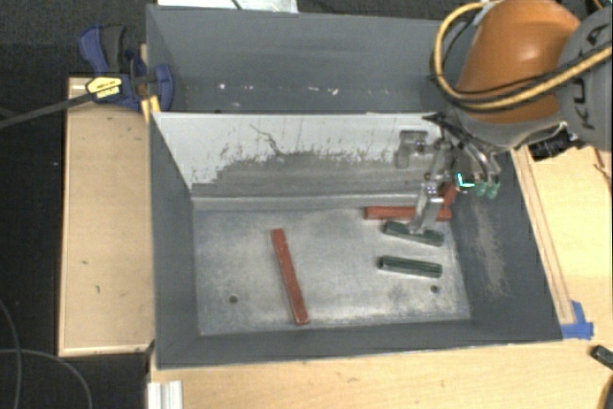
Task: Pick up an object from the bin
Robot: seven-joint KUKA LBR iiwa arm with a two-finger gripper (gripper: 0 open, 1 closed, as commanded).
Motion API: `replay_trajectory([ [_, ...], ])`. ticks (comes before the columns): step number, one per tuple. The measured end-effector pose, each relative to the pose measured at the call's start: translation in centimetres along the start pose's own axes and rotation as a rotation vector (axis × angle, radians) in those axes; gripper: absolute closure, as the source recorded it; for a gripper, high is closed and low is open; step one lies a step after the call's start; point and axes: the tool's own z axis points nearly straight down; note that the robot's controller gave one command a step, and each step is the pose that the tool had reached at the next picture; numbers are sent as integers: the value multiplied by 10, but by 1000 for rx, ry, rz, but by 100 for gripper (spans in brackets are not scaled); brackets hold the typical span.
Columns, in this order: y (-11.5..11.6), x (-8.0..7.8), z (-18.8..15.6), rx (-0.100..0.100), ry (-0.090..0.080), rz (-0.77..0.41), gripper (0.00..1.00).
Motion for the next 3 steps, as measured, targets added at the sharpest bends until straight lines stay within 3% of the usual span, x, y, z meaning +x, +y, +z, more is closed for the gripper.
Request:
replay_trajectory([
  [1,-54,12,147,-1,0,31,0],
  [2,-26,-9,142,1,-10,-29,0],
  [3,-14,-12,142,0,-11,121,0],
])
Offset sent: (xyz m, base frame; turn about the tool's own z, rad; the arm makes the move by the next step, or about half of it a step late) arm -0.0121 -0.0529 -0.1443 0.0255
